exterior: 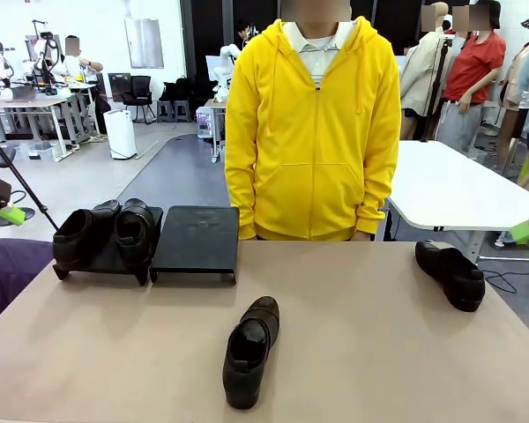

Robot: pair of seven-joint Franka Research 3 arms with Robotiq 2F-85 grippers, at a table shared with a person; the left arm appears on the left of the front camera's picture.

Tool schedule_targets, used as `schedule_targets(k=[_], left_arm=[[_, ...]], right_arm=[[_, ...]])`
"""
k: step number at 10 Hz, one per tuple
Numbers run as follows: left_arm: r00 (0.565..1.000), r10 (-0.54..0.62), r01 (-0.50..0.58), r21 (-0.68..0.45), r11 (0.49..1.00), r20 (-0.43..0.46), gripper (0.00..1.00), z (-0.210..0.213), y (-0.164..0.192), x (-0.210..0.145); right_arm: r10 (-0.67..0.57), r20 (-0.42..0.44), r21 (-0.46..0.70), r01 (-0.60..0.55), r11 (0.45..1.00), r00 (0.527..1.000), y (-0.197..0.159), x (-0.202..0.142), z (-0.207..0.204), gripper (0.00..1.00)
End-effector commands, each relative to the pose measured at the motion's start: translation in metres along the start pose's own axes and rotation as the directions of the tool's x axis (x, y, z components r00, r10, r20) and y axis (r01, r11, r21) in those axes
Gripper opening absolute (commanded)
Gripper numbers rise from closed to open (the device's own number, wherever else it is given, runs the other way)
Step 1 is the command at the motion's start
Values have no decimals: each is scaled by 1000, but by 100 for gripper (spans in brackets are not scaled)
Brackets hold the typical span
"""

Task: Organize the shoes by placing them on the stand.
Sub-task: Pick up one Shoe and place it in the middle of the table, then place the Shoe from the middle of the table onto the Shoes Stand.

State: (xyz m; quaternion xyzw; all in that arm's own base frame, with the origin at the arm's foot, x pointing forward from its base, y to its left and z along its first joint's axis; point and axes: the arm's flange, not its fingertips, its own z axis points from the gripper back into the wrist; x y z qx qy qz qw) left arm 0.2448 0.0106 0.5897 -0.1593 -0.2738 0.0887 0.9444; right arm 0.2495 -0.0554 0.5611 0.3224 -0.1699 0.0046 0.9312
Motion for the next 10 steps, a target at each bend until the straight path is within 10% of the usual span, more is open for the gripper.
schedule_targets(k=[1, 10], left_arm=[[1000, -14, 14, 6, 1000, -2, 100, 1, 3, 0], [1000, -14, 14, 6, 1000, -2, 100, 1, 3, 0]], right_arm=[[-19, -21, 14, 19, 1000, 1000, -4, -3, 5, 100], [-19, -21, 14, 19, 1000, 1000, -4, -3, 5, 100]])
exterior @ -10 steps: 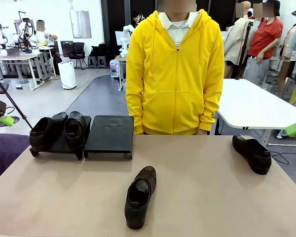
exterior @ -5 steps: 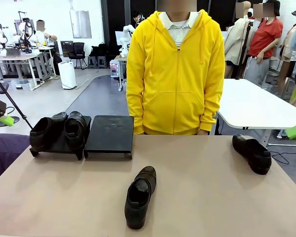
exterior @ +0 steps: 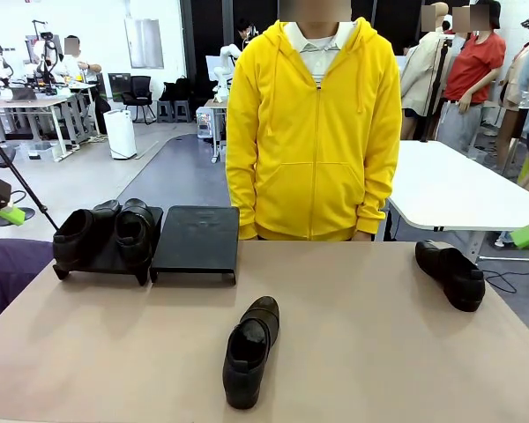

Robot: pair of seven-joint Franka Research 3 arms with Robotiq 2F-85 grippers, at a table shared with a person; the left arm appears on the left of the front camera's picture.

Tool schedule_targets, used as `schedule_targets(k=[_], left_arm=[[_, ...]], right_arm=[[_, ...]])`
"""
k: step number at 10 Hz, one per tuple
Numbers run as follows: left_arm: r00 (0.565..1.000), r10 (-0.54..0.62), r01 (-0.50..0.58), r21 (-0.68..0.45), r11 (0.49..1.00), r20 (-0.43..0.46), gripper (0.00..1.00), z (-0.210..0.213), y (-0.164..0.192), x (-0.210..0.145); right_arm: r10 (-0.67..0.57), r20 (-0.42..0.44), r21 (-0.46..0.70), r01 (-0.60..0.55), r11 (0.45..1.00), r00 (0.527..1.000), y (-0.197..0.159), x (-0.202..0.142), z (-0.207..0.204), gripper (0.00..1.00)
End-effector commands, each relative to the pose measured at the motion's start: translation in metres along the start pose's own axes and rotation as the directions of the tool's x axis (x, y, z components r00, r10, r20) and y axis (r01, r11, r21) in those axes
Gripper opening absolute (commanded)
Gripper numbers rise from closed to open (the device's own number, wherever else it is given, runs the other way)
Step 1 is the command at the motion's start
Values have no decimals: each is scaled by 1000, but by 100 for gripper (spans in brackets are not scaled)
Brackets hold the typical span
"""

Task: Organize the shoes by placing them on the stand.
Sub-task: Place the Shoe from the middle of the table onto the Shoes Stand.

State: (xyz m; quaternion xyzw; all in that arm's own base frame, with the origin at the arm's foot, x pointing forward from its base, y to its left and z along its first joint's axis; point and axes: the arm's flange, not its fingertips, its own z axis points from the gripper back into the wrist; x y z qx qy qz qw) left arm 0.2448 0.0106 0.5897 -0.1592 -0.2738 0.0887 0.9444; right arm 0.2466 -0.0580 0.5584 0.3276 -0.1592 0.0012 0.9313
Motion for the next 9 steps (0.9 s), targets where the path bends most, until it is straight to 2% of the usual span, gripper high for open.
schedule_targets(k=[1, 2, 3, 4, 5, 7, 9], left_arm=[[1000, -14, 14, 6, 1000, -2, 100, 1, 3, 0], [1000, 0, 0, 0, 1000, 0, 100, 0, 0, 0], [990, 136, -137, -27, 990, -48, 100, -2, -17, -4], [986, 136, -132, 41, 990, -94, 100, -5, -70, -19], [985, 89, -78, 79, 994, -149, 100, -21, -124, -33], [971, -65, 64, -11, 998, -229, 100, -69, -220, -61], [926, -207, 209, -29, 978, -317, 100, -136, -305, -104]], right_arm=[[-4, -3, 5, 4, 1000, 1000, -1, 0, 4, 100], [-4, -3, 5, 4, 1000, 1000, -1, 0, 4, 100], [-4, -3, 5, 4, 1000, 1000, -1, 0, 4, 100], [-4, -3, 5, 4, 1000, 1000, -1, 0, 4, 100], [-4, -3, 5, 4, 1000, 1000, -1, 0, 4, 100], [-4, -3, 5, 4, 1000, 1000, -1, 0, 4, 100], [-4, -3, 5, 4, 1000, 1000, -1, 0, 4, 100]])
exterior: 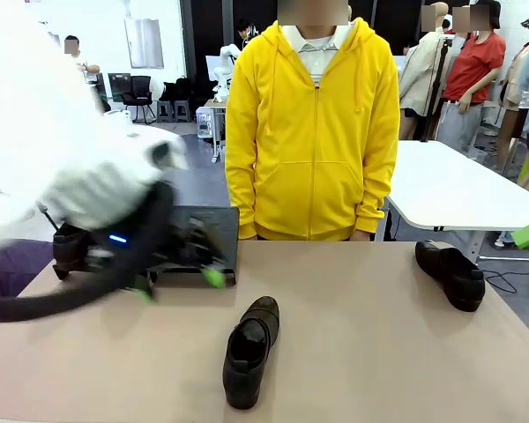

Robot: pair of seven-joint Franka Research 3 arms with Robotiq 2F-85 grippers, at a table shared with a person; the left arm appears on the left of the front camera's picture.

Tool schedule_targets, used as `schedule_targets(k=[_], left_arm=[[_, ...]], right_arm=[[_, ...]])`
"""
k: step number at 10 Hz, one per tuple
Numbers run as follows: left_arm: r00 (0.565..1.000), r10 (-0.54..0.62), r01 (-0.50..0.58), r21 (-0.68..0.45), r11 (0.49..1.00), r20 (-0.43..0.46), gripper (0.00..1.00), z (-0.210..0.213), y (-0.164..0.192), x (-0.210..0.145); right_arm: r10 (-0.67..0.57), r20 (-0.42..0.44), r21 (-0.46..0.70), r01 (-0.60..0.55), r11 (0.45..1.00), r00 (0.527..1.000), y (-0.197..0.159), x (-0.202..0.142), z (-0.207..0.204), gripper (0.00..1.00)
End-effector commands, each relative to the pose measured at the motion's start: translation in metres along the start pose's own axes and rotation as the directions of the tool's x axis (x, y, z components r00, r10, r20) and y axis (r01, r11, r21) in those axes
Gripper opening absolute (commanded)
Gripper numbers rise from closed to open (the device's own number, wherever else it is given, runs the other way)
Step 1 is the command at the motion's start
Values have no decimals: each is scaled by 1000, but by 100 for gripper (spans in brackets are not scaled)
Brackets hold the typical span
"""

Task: Organize the shoes by placing them on the stand.
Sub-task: Place the Shoe from the middle of the table onto the Shoes Stand.

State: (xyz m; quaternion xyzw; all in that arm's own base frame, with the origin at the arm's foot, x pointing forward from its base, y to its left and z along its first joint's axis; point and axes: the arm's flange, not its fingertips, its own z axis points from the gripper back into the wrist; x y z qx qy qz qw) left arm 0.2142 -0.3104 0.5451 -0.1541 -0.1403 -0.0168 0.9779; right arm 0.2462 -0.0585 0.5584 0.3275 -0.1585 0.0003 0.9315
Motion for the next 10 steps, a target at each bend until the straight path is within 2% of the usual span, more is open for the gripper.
schedule_targets(k=[1, 3, 5, 6, 7, 10], left_arm=[[995, -91, 93, 64, 994, -36, 100, -69, -50, 32], [984, -155, 160, 45, 986, -88, 100, -145, -86, 15], [979, -163, 176, 102, 979, -124, 100, -189, -84, 7], [979, -173, 186, 130, 974, -104, 100, -205, -80, 5], [978, -207, 210, 150, 966, -33, 100, -216, -74, 5], [967, -251, 254, 119, 960, -40, 100, -220, -68, 10]], right_arm=[[-2, -2, 6, 2, 1000, 1000, -1, 1, 4, 100], [-2, -2, 6, 2, 1000, 1000, -1, 1, 4, 100], [-2, -2, 6, 2, 1000, 1000, -1, 1, 4, 100], [-2, -2, 6, 2, 1000, 1000, -1, 1, 4, 100], [-2, -2, 6, 2, 1000, 1000, -1, 1, 4, 100], [-2, -2, 6, 2, 1000, 1000, -1, 1, 4, 100]])
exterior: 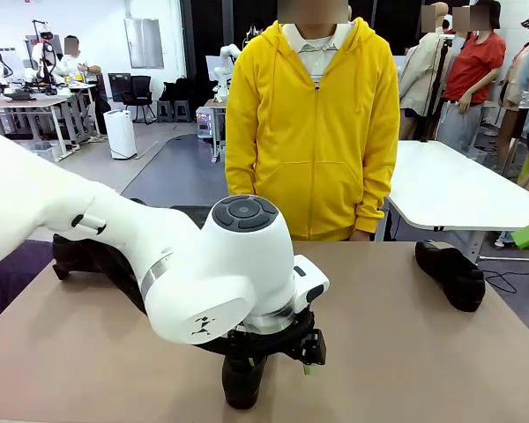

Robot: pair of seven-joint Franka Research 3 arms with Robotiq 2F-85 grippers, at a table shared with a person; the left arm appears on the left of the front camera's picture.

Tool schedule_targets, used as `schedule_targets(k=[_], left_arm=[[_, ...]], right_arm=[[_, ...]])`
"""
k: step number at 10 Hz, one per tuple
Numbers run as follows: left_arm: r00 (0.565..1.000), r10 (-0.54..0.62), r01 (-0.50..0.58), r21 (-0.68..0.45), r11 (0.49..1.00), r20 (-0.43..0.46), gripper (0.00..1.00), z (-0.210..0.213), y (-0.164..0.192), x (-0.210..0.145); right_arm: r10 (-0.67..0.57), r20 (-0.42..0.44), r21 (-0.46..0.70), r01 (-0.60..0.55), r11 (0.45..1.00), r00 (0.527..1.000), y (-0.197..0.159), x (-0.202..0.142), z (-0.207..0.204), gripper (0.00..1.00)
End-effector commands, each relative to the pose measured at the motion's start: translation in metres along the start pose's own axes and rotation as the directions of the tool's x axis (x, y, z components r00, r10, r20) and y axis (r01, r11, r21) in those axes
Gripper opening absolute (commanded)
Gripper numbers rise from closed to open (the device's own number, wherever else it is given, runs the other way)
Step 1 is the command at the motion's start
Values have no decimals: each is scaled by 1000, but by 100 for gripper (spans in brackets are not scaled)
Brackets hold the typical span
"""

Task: Organize the shoes by placing them on the stand.
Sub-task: Place the Shoe from the middle of the table onto the Shoes Stand.

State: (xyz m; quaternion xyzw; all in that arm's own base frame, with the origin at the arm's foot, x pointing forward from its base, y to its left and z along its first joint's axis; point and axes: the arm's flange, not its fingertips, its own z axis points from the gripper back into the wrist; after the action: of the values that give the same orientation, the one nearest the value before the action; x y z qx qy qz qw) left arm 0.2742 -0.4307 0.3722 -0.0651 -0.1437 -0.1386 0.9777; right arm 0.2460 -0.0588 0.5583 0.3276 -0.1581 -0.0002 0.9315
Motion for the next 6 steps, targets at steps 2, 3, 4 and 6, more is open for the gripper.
schedule_targets(k=[2, 3, 4, 6], left_arm=[[999, 18, -17, -33, 999, 40, 100, -4, -6, 8], [996, 29, -28, -7, 1000, 86, 100, -5, -3, 10], [993, 36, -36, -4, 999, 113, 100, -9, -1, 12], [988, 9, -17, 48, 999, 156, 100, -16, 0, 13]], right_arm=[[0, -2, 6, 0, 1000, 1000, 0, 1, 4, 100], [0, -2, 6, 0, 1000, 1000, 0, 1, 4, 100], [0, -2, 6, 0, 1000, 1000, 0, 1, 4, 100], [0, -2, 6, 0, 1000, 1000, 0, 1, 4, 100]])
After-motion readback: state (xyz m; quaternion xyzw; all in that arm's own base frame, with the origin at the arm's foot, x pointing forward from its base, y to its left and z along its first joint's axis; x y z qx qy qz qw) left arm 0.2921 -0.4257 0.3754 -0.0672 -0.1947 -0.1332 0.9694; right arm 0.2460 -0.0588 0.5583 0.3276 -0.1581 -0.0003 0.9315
